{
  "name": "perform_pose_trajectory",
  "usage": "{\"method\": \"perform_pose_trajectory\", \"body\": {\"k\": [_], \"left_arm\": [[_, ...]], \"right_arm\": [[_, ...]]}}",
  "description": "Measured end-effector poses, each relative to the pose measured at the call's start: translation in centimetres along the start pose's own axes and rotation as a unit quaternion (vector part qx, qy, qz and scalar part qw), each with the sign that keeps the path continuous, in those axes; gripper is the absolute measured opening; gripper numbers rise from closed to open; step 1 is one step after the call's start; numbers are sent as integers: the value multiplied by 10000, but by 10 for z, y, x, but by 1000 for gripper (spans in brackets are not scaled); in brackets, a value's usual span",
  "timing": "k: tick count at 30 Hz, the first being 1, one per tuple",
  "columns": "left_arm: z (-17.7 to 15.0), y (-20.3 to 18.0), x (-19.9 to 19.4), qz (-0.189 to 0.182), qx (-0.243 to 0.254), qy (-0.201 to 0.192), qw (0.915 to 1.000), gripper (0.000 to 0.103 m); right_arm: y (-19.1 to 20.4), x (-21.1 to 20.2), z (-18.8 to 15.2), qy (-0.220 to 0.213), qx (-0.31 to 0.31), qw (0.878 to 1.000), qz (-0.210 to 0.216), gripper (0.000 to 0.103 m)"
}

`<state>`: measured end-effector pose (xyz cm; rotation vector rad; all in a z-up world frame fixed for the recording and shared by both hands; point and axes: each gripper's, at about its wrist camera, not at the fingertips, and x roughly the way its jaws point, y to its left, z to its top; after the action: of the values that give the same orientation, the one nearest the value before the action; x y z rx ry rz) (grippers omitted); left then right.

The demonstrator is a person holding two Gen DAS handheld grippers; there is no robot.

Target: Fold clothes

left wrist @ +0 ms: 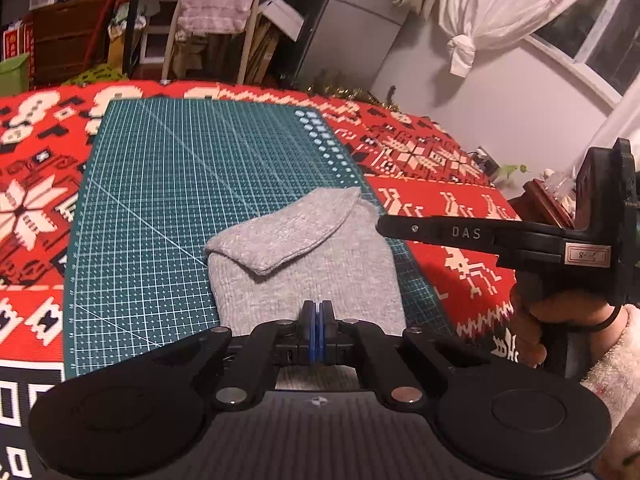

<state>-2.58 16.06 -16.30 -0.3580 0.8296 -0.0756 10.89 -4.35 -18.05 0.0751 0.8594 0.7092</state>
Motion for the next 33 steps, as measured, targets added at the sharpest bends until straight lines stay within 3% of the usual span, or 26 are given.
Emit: {"method": "perform_pose_trajectory", "body": {"k": [9, 12, 19, 24, 33], "left_arm": [[-12, -8, -13, -362, 175, 46, 9992, 1], [-20, -9, -10, -323, 231, 160, 9991, 1], [-28, -9, -5, -259, 277, 219, 9990, 2], [-26, -13, -19, -265, 267, 78, 9993, 2], [-37, -7, -16, -157, 221, 229, 9994, 2]], "right_arm": [[45, -31, -35, 342, -577, 9968, 442, 2], [56, -34, -47, 380, -825, 9952, 359, 3], [51, -42, -53, 355, -734, 9965, 206, 3], [59, -59, -52, 251, -838, 9954, 393, 3], [60, -47, -71, 643, -866, 9932, 445, 2]]}}
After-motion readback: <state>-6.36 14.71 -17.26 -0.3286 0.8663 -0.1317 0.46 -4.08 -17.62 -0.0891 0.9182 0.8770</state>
